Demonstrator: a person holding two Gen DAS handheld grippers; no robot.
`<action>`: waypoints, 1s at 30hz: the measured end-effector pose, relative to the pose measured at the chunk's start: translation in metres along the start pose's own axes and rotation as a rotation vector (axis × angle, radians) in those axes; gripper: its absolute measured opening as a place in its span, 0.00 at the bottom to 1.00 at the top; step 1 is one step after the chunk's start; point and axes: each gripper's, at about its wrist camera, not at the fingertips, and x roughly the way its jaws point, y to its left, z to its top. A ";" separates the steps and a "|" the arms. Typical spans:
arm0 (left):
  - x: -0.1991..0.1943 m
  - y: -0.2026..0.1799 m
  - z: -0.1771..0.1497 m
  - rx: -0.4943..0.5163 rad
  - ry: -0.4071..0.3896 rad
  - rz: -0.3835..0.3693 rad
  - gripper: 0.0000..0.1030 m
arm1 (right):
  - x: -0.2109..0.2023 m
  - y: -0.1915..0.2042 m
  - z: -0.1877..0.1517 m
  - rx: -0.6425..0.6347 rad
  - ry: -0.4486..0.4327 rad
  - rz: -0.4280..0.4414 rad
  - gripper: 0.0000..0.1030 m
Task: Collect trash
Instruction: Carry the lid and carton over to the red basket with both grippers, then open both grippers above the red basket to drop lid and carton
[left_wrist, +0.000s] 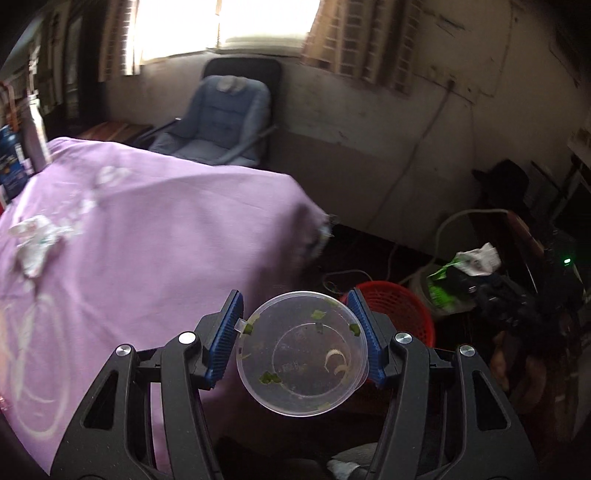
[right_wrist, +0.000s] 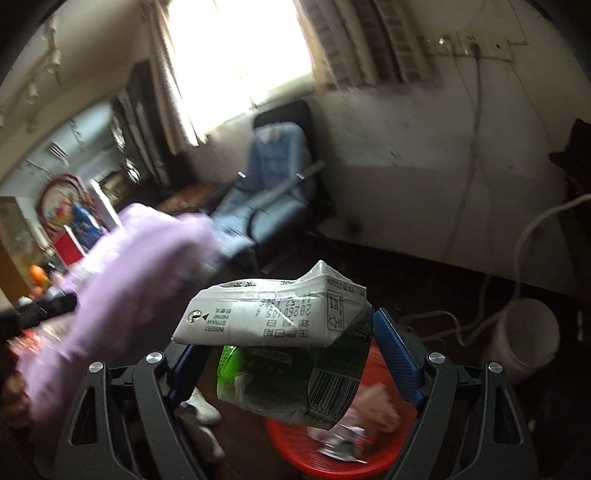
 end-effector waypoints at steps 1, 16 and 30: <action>0.009 -0.008 0.001 0.014 0.015 -0.012 0.56 | 0.007 -0.009 -0.005 0.010 0.036 0.012 0.90; 0.124 -0.110 0.004 0.201 0.212 -0.128 0.56 | 0.006 -0.101 -0.022 0.333 -0.057 -0.046 0.94; 0.112 -0.102 0.015 0.135 0.181 -0.092 0.89 | -0.001 -0.082 -0.021 0.278 -0.068 -0.018 0.94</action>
